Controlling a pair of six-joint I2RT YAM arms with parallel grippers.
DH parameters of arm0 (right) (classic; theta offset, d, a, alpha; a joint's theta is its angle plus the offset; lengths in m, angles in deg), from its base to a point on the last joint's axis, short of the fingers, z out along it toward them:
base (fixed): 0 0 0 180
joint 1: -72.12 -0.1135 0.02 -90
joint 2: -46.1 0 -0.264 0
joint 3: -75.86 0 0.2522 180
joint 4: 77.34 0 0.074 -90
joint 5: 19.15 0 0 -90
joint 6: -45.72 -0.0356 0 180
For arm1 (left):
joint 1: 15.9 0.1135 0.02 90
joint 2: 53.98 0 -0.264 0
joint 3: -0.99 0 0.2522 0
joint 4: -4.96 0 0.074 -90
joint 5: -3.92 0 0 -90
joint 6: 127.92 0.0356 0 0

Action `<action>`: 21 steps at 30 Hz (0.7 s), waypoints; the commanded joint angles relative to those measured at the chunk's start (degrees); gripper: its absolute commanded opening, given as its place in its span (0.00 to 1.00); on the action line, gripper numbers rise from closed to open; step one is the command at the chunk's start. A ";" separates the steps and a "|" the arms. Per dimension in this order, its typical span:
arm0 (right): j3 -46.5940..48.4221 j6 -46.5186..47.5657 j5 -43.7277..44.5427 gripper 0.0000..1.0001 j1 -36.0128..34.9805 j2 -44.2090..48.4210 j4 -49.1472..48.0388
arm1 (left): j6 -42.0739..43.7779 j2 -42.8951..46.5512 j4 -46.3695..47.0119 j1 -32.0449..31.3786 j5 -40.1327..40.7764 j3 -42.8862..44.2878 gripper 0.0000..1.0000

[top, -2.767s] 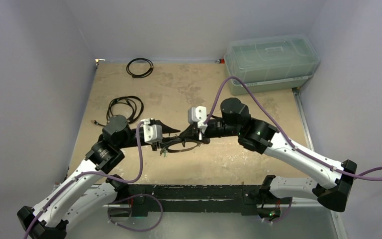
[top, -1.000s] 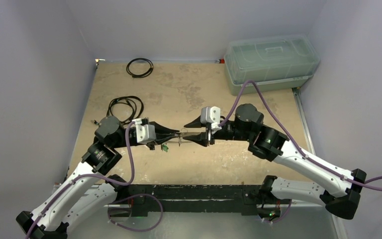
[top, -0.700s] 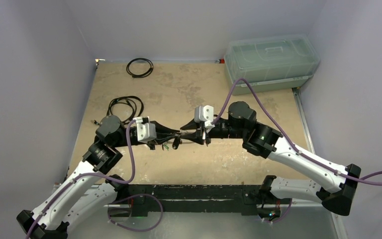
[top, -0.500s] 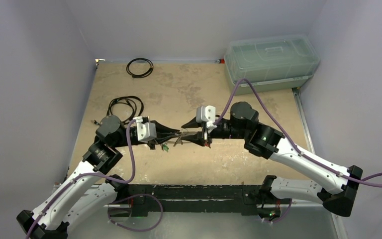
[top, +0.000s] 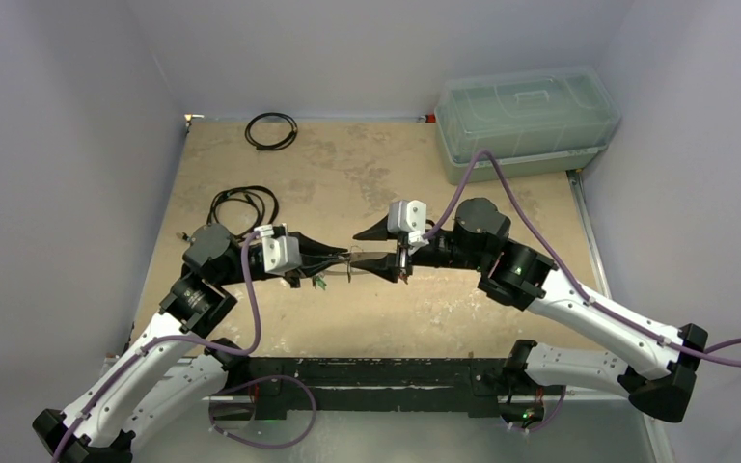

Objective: Put the keys on the keyring

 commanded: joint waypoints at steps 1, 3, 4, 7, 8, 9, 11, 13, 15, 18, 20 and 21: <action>-0.44 -2.86 3.97 0.51 -0.04 -0.55 -6.76 | -0.94 0.57 3.98 0.29 -1.20 0.69 0.00; -0.65 -3.34 5.73 0.51 -0.04 -1.23 -7.27 | -0.96 0.66 4.08 0.31 -1.31 0.67 0.00; -0.55 -3.36 6.18 0.51 -0.04 -1.63 -6.97 | -1.06 0.66 4.06 0.34 -1.23 0.69 0.00; -0.87 -2.96 7.56 0.50 -0.04 -2.54 -5.85 | -1.15 0.84 4.17 0.29 -1.20 0.69 0.00; -1.30 -2.93 8.69 0.50 -0.04 -2.67 -5.81 | -1.27 0.84 4.34 0.31 -1.29 0.74 0.00; -1.65 -2.93 9.29 0.50 -0.04 -2.66 -5.77 | -1.38 0.85 4.41 0.29 -1.33 0.63 0.00; -2.34 -2.84 9.32 0.50 -0.04 -2.66 -5.64 | -1.41 0.92 4.50 0.29 -1.39 0.61 0.00; -3.13 -2.86 9.45 0.50 -0.04 -2.61 -5.54 | -1.74 0.97 5.02 0.38 -1.55 0.59 0.00; -4.47 -3.12 10.04 0.50 -0.04 -2.32 -6.30 | -2.21 1.16 5.52 0.38 -2.08 0.49 0.00; -5.72 -3.48 11.68 0.50 -0.04 -2.30 -7.11 | -3.24 1.49 7.02 0.66 -3.50 0.01 0.00; -6.41 -3.79 12.93 0.50 0.04 -2.31 -7.62 | -3.60 1.54 7.72 0.81 -4.21 -0.11 0.00; -6.71 -3.74 13.45 0.50 0.04 -2.23 -7.87 | -3.63 1.54 7.80 0.80 -4.62 -0.06 0.00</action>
